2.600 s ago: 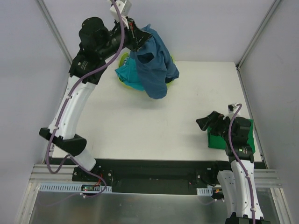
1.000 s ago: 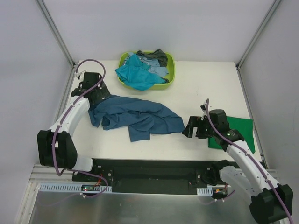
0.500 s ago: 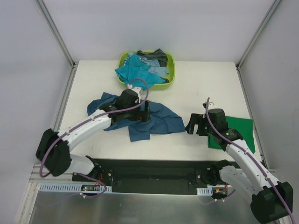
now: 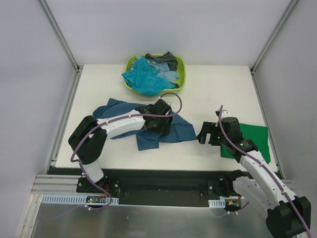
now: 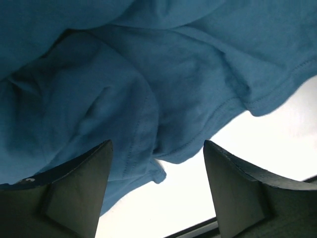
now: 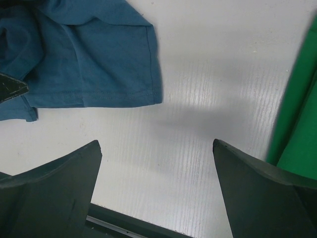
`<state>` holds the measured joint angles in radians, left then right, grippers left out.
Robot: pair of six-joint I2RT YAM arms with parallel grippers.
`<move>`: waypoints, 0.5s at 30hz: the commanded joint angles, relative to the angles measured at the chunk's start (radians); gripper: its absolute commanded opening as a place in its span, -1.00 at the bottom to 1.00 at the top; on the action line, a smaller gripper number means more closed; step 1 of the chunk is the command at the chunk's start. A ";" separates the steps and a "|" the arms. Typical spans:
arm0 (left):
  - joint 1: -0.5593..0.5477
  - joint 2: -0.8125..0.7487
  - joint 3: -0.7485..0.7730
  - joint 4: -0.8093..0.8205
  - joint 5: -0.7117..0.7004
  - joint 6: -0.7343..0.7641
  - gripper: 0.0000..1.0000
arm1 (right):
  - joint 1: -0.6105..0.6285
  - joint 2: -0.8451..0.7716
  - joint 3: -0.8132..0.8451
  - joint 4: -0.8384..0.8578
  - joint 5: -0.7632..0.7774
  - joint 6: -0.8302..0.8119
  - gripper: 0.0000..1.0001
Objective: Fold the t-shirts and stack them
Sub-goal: Flatten out the tshirt
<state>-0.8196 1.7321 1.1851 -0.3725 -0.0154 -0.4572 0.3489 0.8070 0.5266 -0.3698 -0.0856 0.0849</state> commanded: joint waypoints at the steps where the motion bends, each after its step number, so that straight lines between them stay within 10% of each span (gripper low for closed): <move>1: -0.004 0.026 0.048 -0.092 -0.126 0.020 0.39 | 0.004 -0.006 0.004 0.026 0.018 -0.013 0.93; 15: -0.007 0.034 0.064 -0.144 -0.184 0.015 -0.15 | 0.004 0.009 0.006 0.026 0.023 -0.014 0.93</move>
<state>-0.8238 1.7878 1.2140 -0.4797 -0.1459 -0.4423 0.3489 0.8127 0.5266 -0.3698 -0.0792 0.0845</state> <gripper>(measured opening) 0.437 0.963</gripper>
